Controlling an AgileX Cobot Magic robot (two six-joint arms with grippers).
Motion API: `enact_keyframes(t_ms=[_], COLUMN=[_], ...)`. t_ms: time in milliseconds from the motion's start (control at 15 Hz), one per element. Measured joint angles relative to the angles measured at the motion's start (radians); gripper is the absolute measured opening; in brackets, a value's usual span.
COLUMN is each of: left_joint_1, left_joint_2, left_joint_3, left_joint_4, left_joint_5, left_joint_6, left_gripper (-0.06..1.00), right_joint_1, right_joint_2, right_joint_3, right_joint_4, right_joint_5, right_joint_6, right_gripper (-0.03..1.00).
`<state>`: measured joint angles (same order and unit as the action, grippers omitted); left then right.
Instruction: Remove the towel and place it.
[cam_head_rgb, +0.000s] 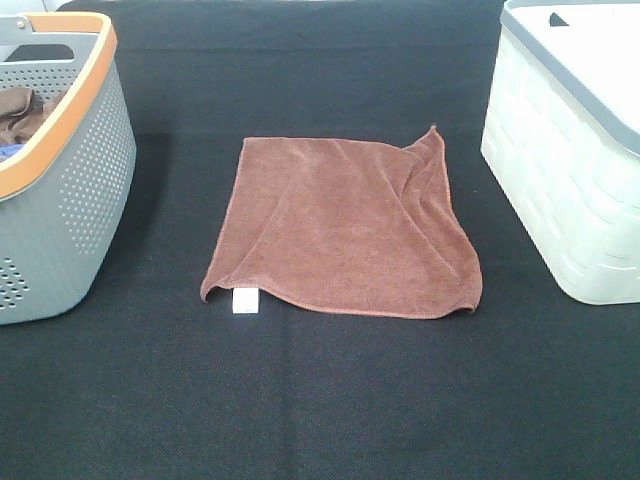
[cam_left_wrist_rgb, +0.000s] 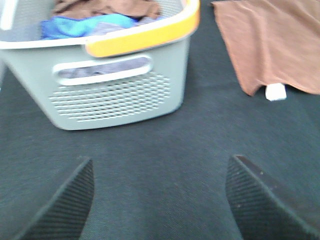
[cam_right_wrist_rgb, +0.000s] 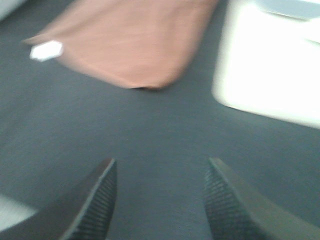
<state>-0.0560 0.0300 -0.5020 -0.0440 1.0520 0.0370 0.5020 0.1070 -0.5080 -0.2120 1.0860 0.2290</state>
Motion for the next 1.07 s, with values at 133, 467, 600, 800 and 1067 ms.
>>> enact_keyframes(t_ms=[133,467,600,800,1067], left_joint_1=[0.026,0.027,0.027,0.027,0.027], left_joint_2=[-0.033,-0.035,-0.035,-0.035,-0.035], left_joint_3=[0.000,0.000,0.000,0.000,0.000], left_joint_4=[0.000,-0.001,-0.001,-0.003,-0.003], left_joint_5=[0.000,0.000,0.000,0.000,0.000], left_joint_6=[0.001,0.001,0.001,0.001,0.001], left_gripper=[0.71,0.71,0.71,0.71,0.71], right_joint_1=[-0.272,-0.507,-0.508,-0.508,-0.508], right_joint_2=[-0.001,-0.009,-0.099,-0.114,-0.114], right_joint_3=[0.000,0.000,0.001,0.000,0.000], right_joint_4=[0.000,0.000,0.000,-0.002,-0.002], right_joint_5=[-0.003,-0.004,-0.006,-0.006,-0.006], right_joint_6=[0.000,0.000,0.000,0.000,0.000], right_gripper=[0.51,0.51,0.51,0.51,0.51])
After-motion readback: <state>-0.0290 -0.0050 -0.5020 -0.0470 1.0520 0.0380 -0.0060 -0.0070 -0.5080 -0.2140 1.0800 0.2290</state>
